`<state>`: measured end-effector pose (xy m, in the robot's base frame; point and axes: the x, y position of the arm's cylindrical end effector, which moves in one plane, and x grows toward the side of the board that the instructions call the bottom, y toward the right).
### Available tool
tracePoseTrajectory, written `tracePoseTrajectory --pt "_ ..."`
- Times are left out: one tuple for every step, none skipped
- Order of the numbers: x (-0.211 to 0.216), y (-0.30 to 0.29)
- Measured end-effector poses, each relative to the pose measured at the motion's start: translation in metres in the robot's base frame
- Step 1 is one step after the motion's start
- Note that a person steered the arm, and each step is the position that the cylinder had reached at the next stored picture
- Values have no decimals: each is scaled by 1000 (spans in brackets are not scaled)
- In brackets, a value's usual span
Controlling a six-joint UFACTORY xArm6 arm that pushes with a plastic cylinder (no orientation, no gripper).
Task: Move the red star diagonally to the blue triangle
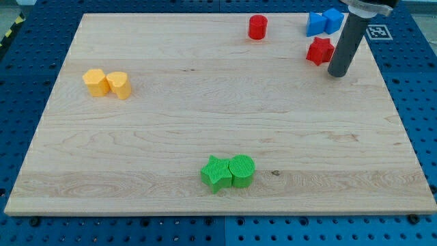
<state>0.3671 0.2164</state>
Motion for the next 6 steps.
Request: tracePoseTrajectory --pt "-17 -3" --pt "-39 -5" --pt "-55 -5" --pt "-79 -5" --pt "-99 -7" --pt "-69 -2"
